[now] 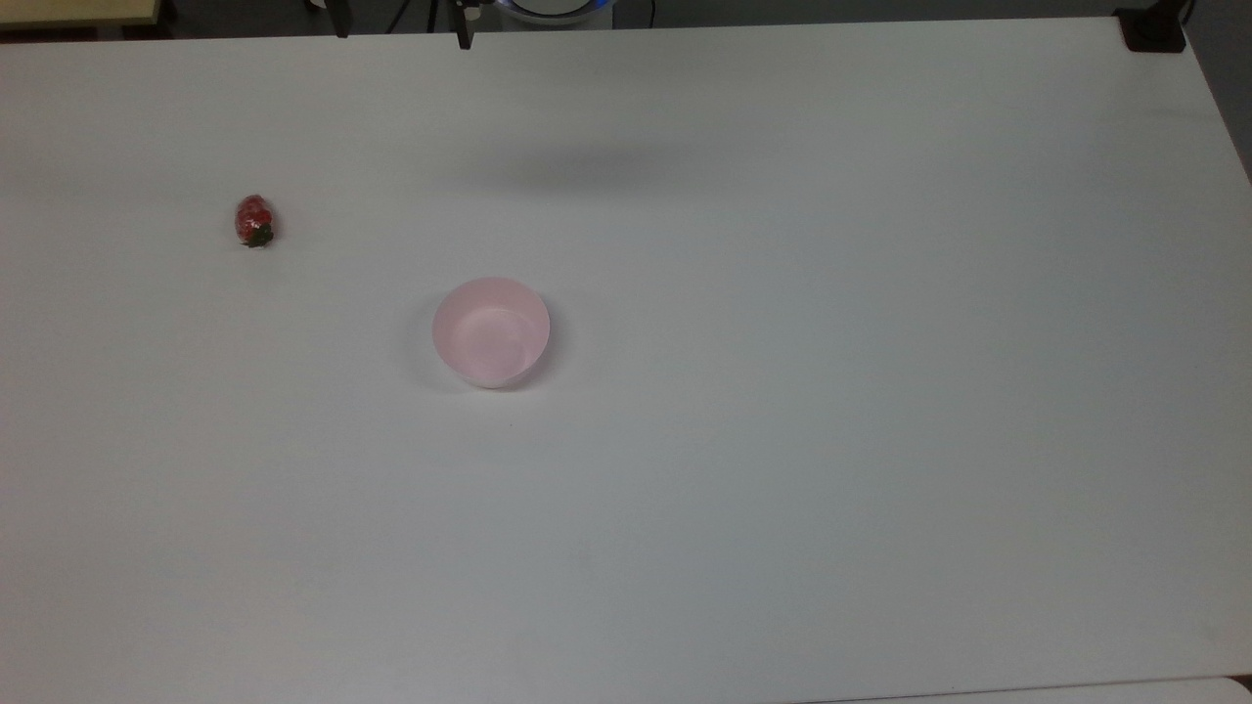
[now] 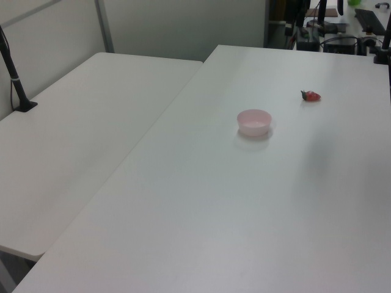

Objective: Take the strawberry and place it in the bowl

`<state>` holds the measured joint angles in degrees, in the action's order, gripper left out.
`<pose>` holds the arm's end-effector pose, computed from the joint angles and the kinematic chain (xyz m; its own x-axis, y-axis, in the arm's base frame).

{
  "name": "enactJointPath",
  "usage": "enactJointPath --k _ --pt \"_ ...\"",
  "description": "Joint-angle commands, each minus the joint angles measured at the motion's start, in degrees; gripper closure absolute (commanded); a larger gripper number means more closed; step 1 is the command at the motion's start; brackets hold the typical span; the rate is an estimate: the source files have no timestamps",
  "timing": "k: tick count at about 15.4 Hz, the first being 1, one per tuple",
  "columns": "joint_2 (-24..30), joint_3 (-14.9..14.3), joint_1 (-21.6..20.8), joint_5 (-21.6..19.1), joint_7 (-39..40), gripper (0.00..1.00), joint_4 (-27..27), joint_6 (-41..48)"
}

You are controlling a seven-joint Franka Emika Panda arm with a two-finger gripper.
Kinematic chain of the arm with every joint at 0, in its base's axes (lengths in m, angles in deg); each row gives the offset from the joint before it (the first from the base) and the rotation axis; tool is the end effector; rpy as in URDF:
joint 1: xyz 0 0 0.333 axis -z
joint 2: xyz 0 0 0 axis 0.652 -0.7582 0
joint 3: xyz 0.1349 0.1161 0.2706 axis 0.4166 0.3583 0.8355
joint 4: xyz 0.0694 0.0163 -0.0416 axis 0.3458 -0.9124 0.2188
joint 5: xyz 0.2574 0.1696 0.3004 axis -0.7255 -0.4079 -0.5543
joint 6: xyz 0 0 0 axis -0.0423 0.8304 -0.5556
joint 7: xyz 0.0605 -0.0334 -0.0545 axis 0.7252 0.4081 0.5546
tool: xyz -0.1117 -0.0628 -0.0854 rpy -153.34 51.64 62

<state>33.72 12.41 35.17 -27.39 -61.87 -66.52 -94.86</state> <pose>0.6005 -0.0565 0.5902 0.9914 -0.1048 0.0778 -0.1040 -0.9945 -0.0149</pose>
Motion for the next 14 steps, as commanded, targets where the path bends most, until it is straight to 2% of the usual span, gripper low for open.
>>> enactJointPath --k 1,9,11,14 --pt "0.85 -0.28 -0.46 0.85 1.37 0.00 -1.22 -0.83" --pt "0.93 -0.28 0.16 0.93 3.40 0.00 -1.22 -0.57" --pt "1.37 -0.54 1.65 1.20 12.14 0.00 -1.75 2.57" --pt "1.46 -1.95 5.16 4.00 34.73 0.01 -1.92 6.81"
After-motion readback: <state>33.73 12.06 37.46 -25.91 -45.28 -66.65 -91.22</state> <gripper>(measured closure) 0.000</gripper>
